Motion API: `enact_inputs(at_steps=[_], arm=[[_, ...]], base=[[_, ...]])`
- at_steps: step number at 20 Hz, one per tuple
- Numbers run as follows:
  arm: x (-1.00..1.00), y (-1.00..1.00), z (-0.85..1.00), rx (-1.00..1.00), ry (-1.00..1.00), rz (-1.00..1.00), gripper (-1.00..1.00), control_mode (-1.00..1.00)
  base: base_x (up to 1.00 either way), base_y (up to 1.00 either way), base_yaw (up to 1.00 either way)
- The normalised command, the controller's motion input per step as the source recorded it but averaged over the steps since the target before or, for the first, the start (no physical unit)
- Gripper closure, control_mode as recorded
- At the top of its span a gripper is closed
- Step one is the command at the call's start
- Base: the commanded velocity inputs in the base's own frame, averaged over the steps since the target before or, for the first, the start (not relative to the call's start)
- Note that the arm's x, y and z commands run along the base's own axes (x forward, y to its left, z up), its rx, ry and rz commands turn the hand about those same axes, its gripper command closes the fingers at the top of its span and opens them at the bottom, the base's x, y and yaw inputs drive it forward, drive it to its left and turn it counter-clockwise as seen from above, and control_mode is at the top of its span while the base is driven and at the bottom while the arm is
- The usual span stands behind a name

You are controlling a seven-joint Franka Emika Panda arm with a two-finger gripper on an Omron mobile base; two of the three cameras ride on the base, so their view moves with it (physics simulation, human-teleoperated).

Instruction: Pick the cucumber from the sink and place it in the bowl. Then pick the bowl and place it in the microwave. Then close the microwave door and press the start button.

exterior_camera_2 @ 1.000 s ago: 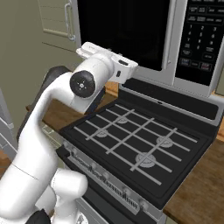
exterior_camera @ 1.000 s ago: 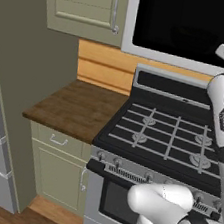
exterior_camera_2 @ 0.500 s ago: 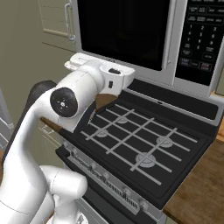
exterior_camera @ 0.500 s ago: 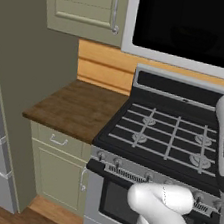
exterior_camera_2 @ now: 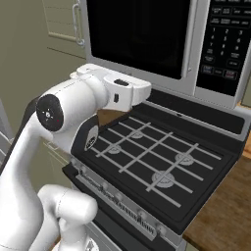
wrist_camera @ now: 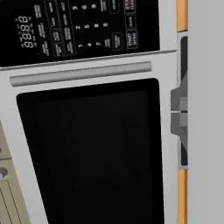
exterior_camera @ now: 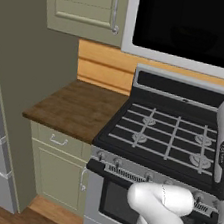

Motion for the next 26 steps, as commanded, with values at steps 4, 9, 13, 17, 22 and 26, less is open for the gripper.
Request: enact_inputs(at_steps=[4, 9, 13, 17, 22, 26], arm=[[-0.21, -0.36, 0.16, 0.00, 0.06, -0.09, 1.00, -1.00], [-0.02, -0.45, 0.00, 0.00, 0.14, -0.06, 1.00, -1.00], [0.00, -0.32, 0.00, 0.00, 0.08, 0.00, 1.00, -1.00], [0.01, -0.17, 0.00, 0.00, 0.01, 0.00, 1.00, -1.00], [0.05, -0.31, 0.01, 0.00, 0.00, 0.00, 1.00, -1.00], [0.24, -0.19, 0.00, 0.00, 0.00, 0.00, 1.00, -1.00]], base=[[0.00, 0.00, 0.00], [0.00, 0.00, 0.00], [0.00, 0.00, 0.00], [0.00, 0.00, 0.00], [0.00, 0.00, 0.00], [0.00, 0.00, 0.00]])
